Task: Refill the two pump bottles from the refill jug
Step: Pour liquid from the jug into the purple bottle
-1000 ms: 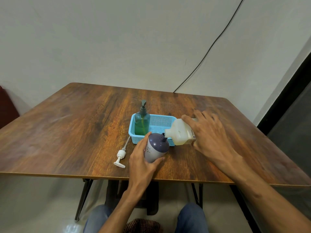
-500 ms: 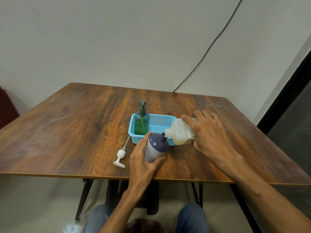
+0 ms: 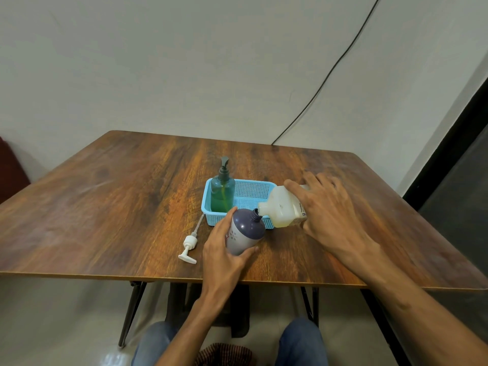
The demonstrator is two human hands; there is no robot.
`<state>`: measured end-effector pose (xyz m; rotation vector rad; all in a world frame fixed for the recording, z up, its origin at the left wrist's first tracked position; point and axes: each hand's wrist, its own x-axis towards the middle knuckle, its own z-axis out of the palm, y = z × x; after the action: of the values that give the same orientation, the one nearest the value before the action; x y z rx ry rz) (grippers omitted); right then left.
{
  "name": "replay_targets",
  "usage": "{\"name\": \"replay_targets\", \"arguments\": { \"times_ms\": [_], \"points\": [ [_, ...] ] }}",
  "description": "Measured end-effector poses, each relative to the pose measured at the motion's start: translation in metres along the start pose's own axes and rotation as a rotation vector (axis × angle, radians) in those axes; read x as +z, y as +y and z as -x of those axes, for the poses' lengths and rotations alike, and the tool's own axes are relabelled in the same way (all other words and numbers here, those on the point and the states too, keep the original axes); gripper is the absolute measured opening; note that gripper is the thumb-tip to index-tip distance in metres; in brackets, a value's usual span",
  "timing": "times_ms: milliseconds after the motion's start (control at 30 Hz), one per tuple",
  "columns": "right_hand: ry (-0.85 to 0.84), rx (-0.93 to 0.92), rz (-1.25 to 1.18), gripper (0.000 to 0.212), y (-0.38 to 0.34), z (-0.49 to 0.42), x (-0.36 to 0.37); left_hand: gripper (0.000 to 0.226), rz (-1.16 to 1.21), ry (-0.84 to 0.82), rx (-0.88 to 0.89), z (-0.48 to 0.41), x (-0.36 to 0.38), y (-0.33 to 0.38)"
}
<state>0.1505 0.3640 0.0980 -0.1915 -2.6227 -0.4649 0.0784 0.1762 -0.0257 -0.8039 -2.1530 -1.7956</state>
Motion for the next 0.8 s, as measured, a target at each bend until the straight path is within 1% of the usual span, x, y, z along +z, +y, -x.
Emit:
{"name": "replay_targets", "arguments": {
  "times_ms": [133,333,533,800],
  "points": [
    [-0.001,0.004,-0.005,0.09,0.0004,-0.0002,-0.0003,0.092,-0.009,-0.004,0.003,-0.0008,0.0003,-0.0001],
    [-0.051,0.007,-0.003,0.087,-0.0005,-0.001,-0.0034,0.092,-0.011,-0.005,0.004,-0.0016,0.0009,-0.0002],
    [-0.015,0.006,-0.009,0.089,0.0014,-0.0008,-0.0002,0.09,-0.005,-0.002,0.017,-0.0014,-0.0003,0.0011],
    [-0.033,0.005,-0.011,0.086,-0.001,-0.0016,-0.0048,0.092,-0.018,-0.013,0.012,-0.002,-0.0008,-0.0024]
  ]
}}
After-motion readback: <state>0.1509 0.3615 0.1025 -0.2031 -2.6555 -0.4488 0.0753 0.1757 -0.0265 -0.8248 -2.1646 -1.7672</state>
